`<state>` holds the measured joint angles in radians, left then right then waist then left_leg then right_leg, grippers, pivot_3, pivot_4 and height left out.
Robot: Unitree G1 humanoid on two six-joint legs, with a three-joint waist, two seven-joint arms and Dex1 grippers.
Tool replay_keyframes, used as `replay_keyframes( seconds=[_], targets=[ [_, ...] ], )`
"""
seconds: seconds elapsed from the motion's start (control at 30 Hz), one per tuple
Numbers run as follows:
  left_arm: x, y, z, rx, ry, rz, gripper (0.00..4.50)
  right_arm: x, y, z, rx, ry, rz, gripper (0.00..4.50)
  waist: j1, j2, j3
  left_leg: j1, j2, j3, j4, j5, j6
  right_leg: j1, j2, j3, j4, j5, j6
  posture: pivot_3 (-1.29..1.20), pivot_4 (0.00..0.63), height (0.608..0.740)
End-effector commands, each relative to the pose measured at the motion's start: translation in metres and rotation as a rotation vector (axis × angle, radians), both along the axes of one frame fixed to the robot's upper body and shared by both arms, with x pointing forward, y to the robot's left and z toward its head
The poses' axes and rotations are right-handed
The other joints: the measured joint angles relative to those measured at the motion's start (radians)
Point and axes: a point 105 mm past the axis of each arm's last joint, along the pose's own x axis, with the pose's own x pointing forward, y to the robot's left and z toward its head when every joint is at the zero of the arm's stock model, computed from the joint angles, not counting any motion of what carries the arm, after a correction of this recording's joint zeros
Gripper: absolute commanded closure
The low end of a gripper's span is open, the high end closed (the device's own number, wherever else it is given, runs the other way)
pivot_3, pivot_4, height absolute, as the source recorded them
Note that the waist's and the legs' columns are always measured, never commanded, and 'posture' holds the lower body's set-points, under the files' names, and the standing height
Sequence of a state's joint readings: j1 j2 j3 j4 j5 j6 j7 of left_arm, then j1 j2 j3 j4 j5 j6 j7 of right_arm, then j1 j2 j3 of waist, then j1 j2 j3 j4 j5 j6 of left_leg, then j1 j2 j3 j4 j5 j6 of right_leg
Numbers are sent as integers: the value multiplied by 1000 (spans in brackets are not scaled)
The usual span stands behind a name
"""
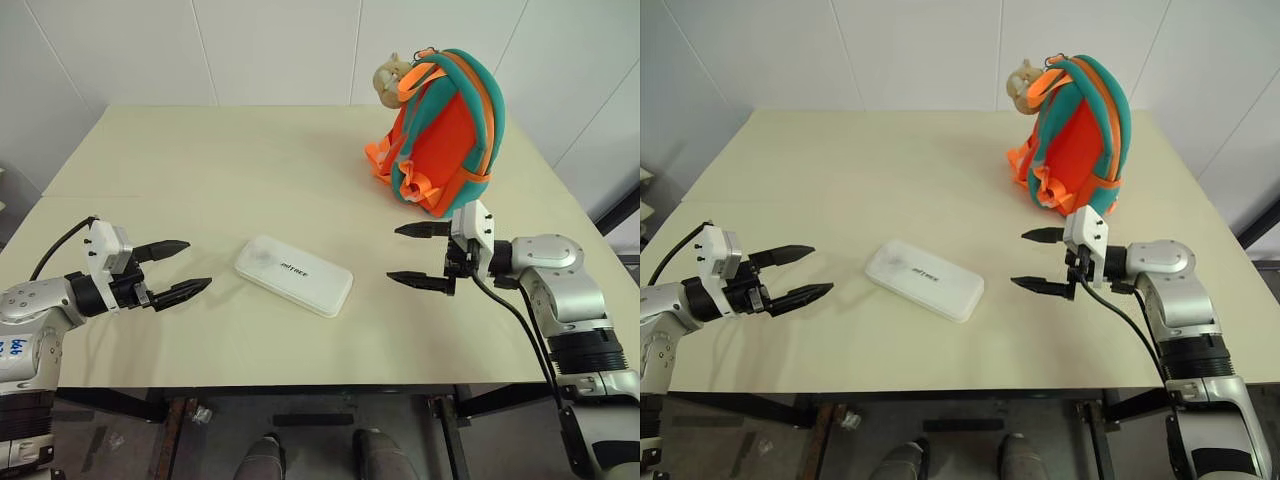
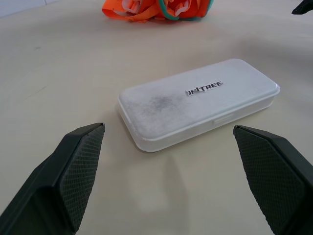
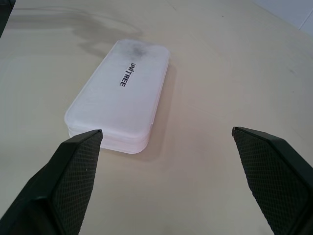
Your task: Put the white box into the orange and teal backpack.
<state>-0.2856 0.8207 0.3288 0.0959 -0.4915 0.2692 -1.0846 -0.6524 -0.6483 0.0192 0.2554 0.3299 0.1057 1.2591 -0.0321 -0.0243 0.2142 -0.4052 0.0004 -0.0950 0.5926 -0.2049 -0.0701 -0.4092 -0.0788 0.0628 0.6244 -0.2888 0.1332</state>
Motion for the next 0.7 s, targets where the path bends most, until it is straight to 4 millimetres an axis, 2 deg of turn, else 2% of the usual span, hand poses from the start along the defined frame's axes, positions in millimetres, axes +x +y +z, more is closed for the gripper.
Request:
replay_keyframes(
  seconds=[0.03,0.23,0.3,0.33,0.37,0.57,0.7],
  targets=[
    [-1,-5,7,22,-33,-29,0,5,2,8,7,-48,-5,18,-1,0,0,0,0,0,0,0,0,0,0,0,0,0,0,0,150,740],
    [10,-12,5,15,-43,-38,0,4,6,-7,-10,-19,-2,18,1,0,0,0,0,0,0,0,0,0,0,0,0,0,0,0,150,740],
    [20,-14,8,26,-67,-30,0,-1,12,-13,-13,-4,19,387,3,0,0,0,0,0,0,0,0,0,0,0,1,0,0,0,150,740],
    [25,-12,10,29,-85,-16,386,-5,15,-17,-20,2,34,599,3,0,0,0,0,0,0,0,0,0,0,0,1,0,0,0,150,740],
    [28,-11,12,31,-98,-7,494,-7,17,-19,-25,6,44,825,3,0,0,0,0,-1,1,0,0,0,0,0,1,0,0,0,150,740],
    [47,-6,12,58,-133,21,2398,-29,26,-47,-76,36,98,2919,2,0,0,0,-1,0,2,0,0,0,0,0,2,0,1,0,150,740],
    [77,8,4,59,-123,180,3721,-39,37,-62,-94,64,116,4304,2,0,0,0,-1,-1,3,0,0,0,1,0,3,1,1,0,150,740]
  ],
)
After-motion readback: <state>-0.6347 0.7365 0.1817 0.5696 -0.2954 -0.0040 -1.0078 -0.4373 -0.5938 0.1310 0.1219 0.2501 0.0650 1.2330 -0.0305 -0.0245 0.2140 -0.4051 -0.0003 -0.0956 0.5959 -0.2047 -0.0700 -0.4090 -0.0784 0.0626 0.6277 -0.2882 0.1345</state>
